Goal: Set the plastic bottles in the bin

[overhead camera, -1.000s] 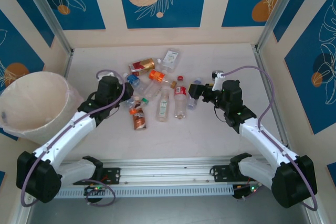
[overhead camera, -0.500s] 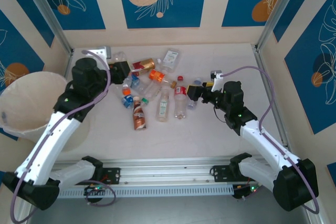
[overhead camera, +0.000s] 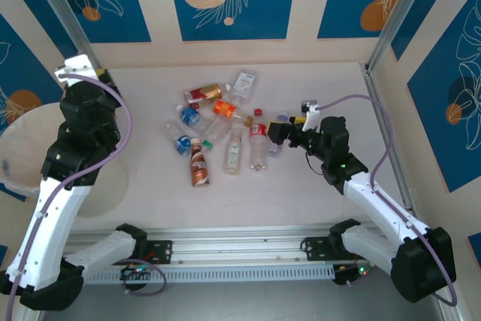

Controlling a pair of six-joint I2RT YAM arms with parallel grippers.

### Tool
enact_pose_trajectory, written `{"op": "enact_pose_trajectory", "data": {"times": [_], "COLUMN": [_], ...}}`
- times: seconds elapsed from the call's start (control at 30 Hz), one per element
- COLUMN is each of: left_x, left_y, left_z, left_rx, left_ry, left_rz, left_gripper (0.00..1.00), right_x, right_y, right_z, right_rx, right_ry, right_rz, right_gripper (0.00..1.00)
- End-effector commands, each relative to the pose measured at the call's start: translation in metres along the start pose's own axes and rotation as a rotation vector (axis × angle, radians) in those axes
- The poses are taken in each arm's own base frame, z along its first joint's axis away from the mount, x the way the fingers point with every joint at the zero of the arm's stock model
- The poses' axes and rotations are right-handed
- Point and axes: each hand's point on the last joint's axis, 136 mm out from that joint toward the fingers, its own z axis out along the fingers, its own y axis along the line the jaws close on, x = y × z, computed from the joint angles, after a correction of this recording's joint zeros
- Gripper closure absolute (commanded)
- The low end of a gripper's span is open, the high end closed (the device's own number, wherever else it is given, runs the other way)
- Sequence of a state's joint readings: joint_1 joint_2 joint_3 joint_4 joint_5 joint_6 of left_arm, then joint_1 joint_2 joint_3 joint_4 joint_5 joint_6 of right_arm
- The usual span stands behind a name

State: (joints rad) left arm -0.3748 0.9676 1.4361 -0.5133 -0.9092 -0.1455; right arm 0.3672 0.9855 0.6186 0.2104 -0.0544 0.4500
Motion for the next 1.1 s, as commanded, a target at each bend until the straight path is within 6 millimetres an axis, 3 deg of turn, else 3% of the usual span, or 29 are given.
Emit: {"op": "enact_pose_trajectory", "data": {"times": [0.0, 0.13, 0.37, 0.5, 0.7, 0.83, 0.9, 1.0, 1.07], "left_x": [0.001, 0.027, 0.076, 0.096, 0.115, 0.144, 0.156, 0.155, 0.146], "left_y": [0.072, 0.103, 0.135, 0.162, 0.201, 0.22, 0.225, 0.227, 0.228], "left_z": [-0.01, -0.011, 0.01, 0.012, -0.004, -0.005, -0.005, -0.008, -0.011], "left_rx": [-0.348, -0.453, -0.577, -0.691, -0.876, -0.977, -1.01, -1.029, -1.03], "left_ry": [-0.032, 0.01, 0.184, 0.244, 0.294, 0.379, 0.426, 0.422, 0.393], "left_rz": [0.027, -0.019, -0.038, -0.027, 0.008, -0.001, 0.004, 0.0, -0.012], "left_gripper": [0.8, 0.81, 0.83, 0.83, 0.77, 0.63, 0.61, 0.43, 0.22], "right_x": [-0.003, -0.009, -0.008, -0.005, -0.004, -0.006, -0.007, -0.007, -0.005], "right_y": [0.022, 0.058, 0.106, 0.111, 0.115, 0.118, 0.12, 0.12, 0.118], "right_z": [-0.001, -0.005, -0.006, -0.002, 0.003, 0.006, 0.006, 0.006, 0.006], "right_rx": [-0.113, -0.265, -0.424, -0.425, -0.432, -0.443, -0.447, -0.447, -0.439], "right_ry": [-0.017, 0.004, 0.081, 0.088, 0.092, 0.106, 0.111, 0.113, 0.116], "right_rz": [-0.066, -0.14, -0.241, -0.268, -0.28, -0.3, -0.309, -0.315, -0.314], "right_gripper": [0.0, 0.0, 0.0, 0.0, 0.0, 0.0, 0.0, 0.0, 0.0]}}
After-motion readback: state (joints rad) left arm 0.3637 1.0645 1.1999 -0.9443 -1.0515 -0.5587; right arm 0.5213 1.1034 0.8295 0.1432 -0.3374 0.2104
